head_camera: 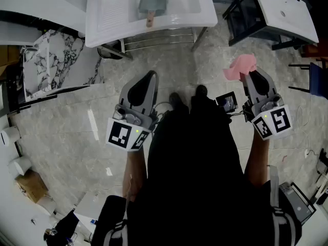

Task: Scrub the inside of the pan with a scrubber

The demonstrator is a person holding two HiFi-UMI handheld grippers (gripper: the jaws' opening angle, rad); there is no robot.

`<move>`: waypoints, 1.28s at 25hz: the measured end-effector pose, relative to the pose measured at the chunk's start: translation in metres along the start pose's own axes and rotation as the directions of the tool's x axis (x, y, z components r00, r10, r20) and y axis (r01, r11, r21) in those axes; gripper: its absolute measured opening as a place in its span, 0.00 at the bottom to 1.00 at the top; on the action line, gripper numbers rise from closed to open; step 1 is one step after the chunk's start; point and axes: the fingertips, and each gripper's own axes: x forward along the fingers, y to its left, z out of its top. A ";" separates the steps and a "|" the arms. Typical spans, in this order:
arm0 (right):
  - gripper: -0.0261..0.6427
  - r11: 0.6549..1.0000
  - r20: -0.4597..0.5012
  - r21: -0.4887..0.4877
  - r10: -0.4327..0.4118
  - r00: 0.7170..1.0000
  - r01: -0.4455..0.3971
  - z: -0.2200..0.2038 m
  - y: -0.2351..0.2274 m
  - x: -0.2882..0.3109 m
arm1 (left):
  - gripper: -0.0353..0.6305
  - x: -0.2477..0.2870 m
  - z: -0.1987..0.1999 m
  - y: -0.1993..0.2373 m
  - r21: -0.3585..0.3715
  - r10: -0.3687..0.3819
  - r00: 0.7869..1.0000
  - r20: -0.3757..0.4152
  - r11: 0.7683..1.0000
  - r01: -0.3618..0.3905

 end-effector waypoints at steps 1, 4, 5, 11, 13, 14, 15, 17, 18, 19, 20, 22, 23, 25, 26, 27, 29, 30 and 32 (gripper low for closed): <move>0.09 1.000 0.003 0.000 0.001 1.000 -0.001 0.001 0.001 0.000 | 0.10 -0.001 0.002 -0.002 -0.007 -0.009 1.000 0.008 1.000 0.009; 0.09 1.000 0.010 0.004 0.007 1.000 -0.007 0.004 0.004 0.007 | 0.10 -0.003 0.004 -0.001 -0.012 -0.023 1.000 0.018 1.000 0.024; 0.09 1.000 0.013 0.009 0.012 1.000 -0.012 0.004 0.006 0.011 | 0.10 -0.003 0.004 0.002 -0.008 -0.023 1.000 0.015 1.000 0.023; 0.09 0.999 0.022 0.037 0.038 0.999 -0.039 0.005 0.002 0.041 | 0.11 0.009 -0.008 0.026 -0.013 0.001 1.000 -0.023 1.000 -0.001; 0.09 0.997 0.013 0.043 0.058 0.998 -0.058 0.006 -0.001 0.052 | 0.11 0.017 -0.011 0.033 -0.012 0.012 0.999 -0.043 1.000 -0.013; 0.09 0.997 0.009 0.044 0.069 0.998 -0.069 0.006 -0.004 0.060 | 0.11 0.023 -0.013 0.038 -0.011 0.022 0.998 -0.053 1.000 -0.023; 0.09 0.996 0.006 0.046 0.079 0.997 -0.079 0.006 -0.008 0.068 | 0.11 0.029 -0.015 0.044 -0.011 0.033 0.997 -0.064 0.999 -0.034; 0.09 0.993 0.005 0.053 0.102 0.995 -0.102 0.007 -0.018 0.089 | 0.11 0.044 -0.017 0.055 -0.019 0.061 0.995 -0.075 0.998 -0.062; 0.09 0.991 0.003 0.059 0.117 0.993 -0.117 0.007 -0.024 0.101 | 0.11 0.053 -0.016 0.062 -0.030 0.077 0.994 -0.075 0.996 -0.080; 0.09 0.989 -0.001 0.065 0.135 0.991 -0.134 0.007 -0.031 0.115 | 0.11 0.062 -0.015 0.068 -0.040 0.095 0.992 -0.078 0.994 -0.098; 0.10 0.986 -0.008 0.069 0.153 0.988 -0.153 0.007 -0.039 0.130 | 0.11 0.072 -0.016 0.077 -0.042 0.114 0.990 -0.086 0.992 -0.118; 0.10 0.979 -0.026 0.071 0.194 0.981 -0.191 0.006 -0.057 0.165 | 0.11 0.093 -0.021 0.096 -0.028 0.160 0.981 -0.112 0.986 -0.164; 0.10 0.975 -0.038 0.071 0.216 0.976 -0.213 0.007 -0.066 0.183 | 0.11 0.104 -0.025 0.107 -0.014 0.188 0.974 -0.129 0.981 -0.191; 0.10 0.965 -0.062 0.068 0.259 0.964 -0.254 0.011 -0.082 0.220 | 0.11 0.124 -0.033 0.128 0.015 0.247 0.954 -0.167 0.969 -0.248; 0.10 0.961 -0.071 0.065 0.273 0.960 -0.268 0.015 -0.091 0.238 | 0.11 0.134 -0.038 0.139 0.029 0.271 0.944 -0.189 0.962 -0.270; 0.10 0.959 -0.075 0.060 0.281 0.957 -0.277 0.020 -0.101 0.254 | 0.11 0.146 -0.044 0.150 0.043 0.289 0.934 -0.211 0.957 -0.286; 0.10 0.955 -0.082 0.052 0.294 0.952 -0.291 0.028 -0.123 0.282 | 0.18 0.170 -0.063 0.168 0.075 0.309 0.913 -0.267 0.951 -0.300; 0.10 0.953 -0.090 0.051 0.304 0.949 -0.300 0.029 -0.133 0.295 | 0.28 0.180 -0.076 0.176 0.095 0.318 0.898 -0.303 0.948 -0.304; 0.10 0.943 -0.117 0.053 0.332 0.936 -0.327 0.024 -0.150 0.319 | 0.30 0.193 -0.101 0.189 0.128 0.349 0.862 -0.367 0.937 -0.325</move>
